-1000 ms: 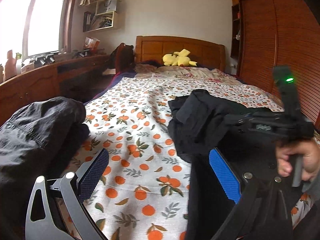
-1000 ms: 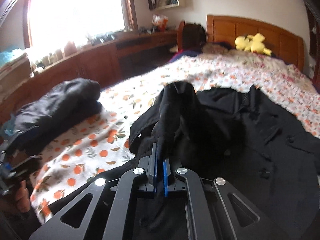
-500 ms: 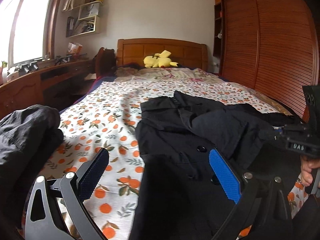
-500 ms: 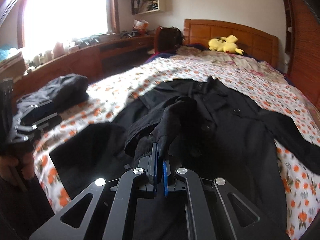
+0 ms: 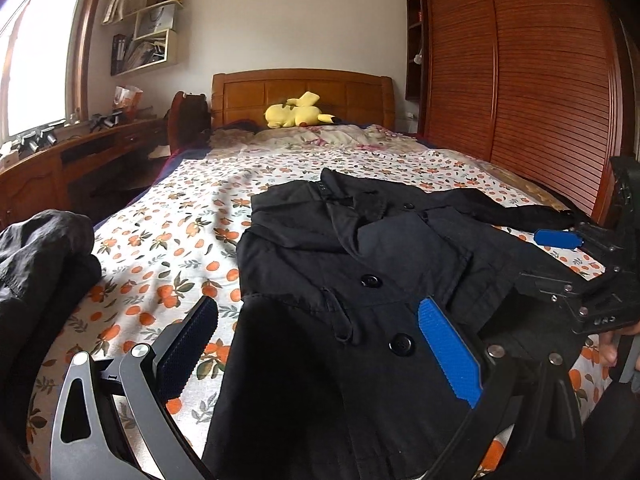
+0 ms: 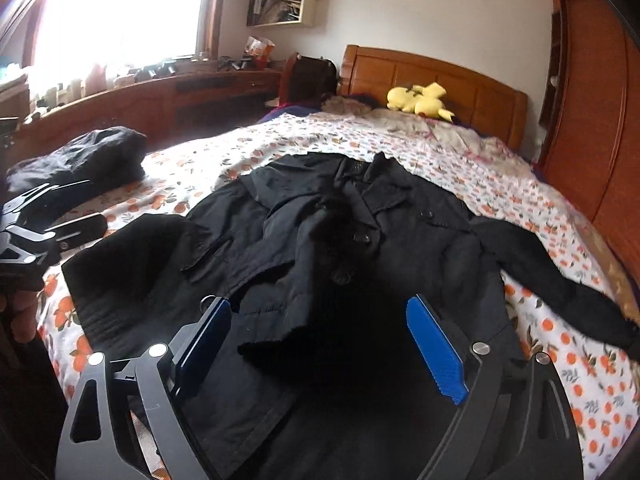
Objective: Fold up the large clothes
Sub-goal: 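Close the right tool on the cuff of the other coat sleeve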
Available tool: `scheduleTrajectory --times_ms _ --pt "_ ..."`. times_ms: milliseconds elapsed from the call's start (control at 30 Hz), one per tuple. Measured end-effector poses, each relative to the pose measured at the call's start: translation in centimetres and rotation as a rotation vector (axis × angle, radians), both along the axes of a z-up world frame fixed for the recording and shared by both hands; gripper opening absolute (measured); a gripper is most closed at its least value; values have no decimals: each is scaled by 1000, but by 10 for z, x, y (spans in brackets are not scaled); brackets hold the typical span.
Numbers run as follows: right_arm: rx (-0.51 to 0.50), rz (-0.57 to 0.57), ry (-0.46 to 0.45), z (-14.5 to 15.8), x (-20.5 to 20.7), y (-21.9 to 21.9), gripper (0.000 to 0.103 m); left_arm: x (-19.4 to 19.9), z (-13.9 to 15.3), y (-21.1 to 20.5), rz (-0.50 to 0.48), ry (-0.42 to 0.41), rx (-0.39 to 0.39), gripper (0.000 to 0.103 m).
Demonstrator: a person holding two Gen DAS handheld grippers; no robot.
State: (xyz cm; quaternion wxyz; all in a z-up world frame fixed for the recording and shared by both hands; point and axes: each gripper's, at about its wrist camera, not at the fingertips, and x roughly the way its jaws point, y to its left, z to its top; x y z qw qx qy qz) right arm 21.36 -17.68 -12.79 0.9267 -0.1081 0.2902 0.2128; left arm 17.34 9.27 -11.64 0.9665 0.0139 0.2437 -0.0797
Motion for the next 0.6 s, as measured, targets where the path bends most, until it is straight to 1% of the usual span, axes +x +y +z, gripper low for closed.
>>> scheduleTrajectory --times_ms 67,100,133,167,233,300,333,433,533,600 --pt "-16 45 5 2 -6 10 86 1 -1 -1 -1 1 3 101" --pt "-21 68 7 2 -10 15 83 1 -2 0 -2 2 3 101" --pt "-23 84 9 2 -12 19 73 2 -3 -1 -2 4 3 101" --pt "-28 109 16 2 -14 25 66 2 -3 0 -2 4 3 101" --pt "-30 155 31 2 -18 36 41 2 -3 0 -3 2 5 101" --pt "-37 184 40 -1 -20 45 30 3 -3 0 -1 3 6 101" --pt "-40 191 44 -2 -20 47 27 2 -3 0 -2 4 5 101" --pt "-66 198 76 -13 -13 55 27 3 -4 0 -1 4 7 101" --pt "-85 175 133 -29 4 56 27 3 -5 1 -3 6 5 101" --pt "-95 161 155 -37 13 54 27 2 -5 2 -6 6 5 101"
